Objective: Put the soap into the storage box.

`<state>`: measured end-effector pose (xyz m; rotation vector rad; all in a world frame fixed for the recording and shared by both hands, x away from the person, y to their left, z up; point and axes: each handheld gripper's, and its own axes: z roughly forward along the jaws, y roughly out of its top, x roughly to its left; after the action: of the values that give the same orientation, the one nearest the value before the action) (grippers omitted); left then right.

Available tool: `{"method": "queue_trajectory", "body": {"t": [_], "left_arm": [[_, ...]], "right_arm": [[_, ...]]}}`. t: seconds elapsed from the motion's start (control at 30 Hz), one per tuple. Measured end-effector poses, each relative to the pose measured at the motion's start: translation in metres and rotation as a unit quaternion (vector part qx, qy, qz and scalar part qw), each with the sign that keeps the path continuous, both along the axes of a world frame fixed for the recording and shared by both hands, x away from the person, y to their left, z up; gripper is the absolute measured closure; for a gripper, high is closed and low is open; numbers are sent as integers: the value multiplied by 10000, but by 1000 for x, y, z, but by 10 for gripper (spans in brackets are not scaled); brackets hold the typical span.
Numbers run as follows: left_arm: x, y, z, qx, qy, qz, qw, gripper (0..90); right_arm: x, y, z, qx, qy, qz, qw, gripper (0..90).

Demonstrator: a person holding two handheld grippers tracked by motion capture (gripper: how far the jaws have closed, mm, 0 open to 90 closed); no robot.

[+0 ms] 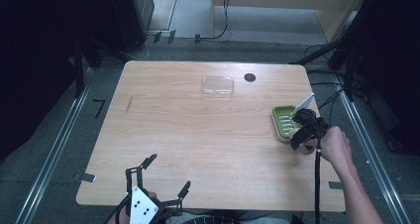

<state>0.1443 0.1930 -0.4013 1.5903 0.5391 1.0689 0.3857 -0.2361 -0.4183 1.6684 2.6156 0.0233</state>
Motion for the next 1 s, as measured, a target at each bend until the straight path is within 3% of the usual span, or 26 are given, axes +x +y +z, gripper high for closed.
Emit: {"method": "queue_trajectory", "body": {"t": [1.0], "left_arm": [[0, 0, 0, 2, 10, 10, 10000, 0]], "right_arm": [[22, -1, 14, 111, -172, -77, 9998, 334]]}}
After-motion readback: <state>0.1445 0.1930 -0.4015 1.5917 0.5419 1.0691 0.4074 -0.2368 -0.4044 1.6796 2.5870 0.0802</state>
